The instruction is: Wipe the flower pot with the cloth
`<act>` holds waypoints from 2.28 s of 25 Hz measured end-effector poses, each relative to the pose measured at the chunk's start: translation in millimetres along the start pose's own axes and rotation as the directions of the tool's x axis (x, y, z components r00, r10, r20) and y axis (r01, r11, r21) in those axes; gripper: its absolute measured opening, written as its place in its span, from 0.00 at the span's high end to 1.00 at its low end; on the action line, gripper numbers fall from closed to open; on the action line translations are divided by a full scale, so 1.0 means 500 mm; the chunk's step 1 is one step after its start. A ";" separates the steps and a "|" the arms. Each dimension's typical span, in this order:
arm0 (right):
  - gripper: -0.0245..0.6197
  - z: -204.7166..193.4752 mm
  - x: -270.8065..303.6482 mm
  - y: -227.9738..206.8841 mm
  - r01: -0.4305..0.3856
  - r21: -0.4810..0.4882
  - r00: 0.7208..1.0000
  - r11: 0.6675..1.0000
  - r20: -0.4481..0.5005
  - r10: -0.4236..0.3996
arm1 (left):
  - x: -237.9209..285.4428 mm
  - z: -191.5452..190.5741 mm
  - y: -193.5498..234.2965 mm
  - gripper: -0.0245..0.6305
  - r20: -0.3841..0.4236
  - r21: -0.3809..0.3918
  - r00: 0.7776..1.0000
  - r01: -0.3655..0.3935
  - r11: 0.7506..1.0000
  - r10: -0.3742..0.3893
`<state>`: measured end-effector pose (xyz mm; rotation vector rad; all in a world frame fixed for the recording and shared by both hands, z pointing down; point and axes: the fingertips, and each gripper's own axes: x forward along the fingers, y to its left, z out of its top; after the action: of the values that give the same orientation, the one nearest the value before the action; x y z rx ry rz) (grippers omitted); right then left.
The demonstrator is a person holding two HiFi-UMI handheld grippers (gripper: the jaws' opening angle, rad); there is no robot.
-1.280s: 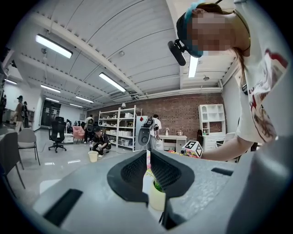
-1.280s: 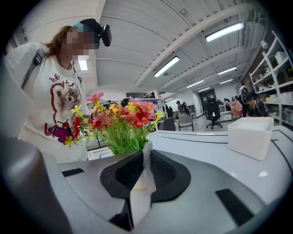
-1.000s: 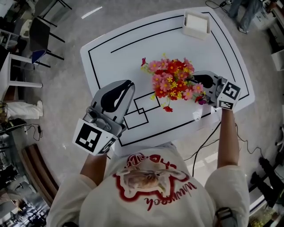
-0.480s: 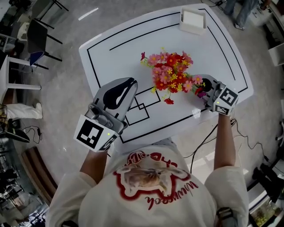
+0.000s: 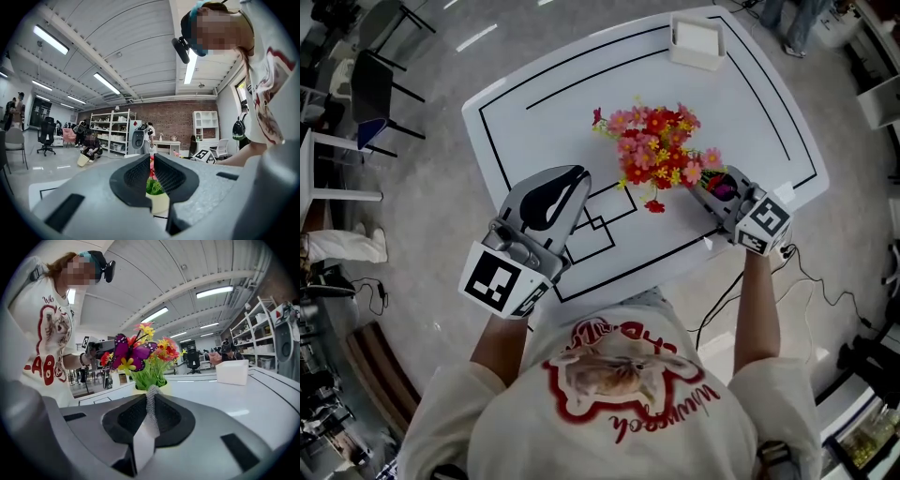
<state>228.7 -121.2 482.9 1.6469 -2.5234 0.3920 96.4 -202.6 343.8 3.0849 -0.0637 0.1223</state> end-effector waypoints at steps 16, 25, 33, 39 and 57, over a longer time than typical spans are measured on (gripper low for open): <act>0.90 -0.001 0.016 0.063 0.187 0.028 0.982 0.982 -0.022 -0.186 | 0.005 -0.016 -0.008 0.92 0.011 -0.026 0.999 0.050 0.998 -0.050; 0.90 0.003 0.032 0.085 0.281 0.063 0.959 0.958 -0.043 -0.279 | -0.002 -0.018 -0.013 0.92 0.015 -0.030 0.997 0.074 0.997 -0.073; 0.90 0.007 0.049 0.091 0.407 0.140 0.913 0.903 -0.040 -0.405 | -0.015 -0.025 -0.011 0.92 0.009 -0.035 0.996 0.094 0.995 -0.094; 0.90 0.013 0.070 0.102 0.466 0.213 0.881 0.859 -0.019 -0.473 | -0.026 -0.032 -0.007 0.92 0.012 -0.043 0.993 0.117 0.992 -0.117; 0.89 0.045 0.148 0.154 0.443 0.234 0.879 0.866 0.078 -0.471 | -0.049 -0.095 -0.003 0.92 0.001 -0.083 0.989 0.147 0.986 -0.147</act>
<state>129.3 -163.6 465.7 2.3475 -2.1183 0.5230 68.2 -197.5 388.9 2.9930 0.1554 0.1180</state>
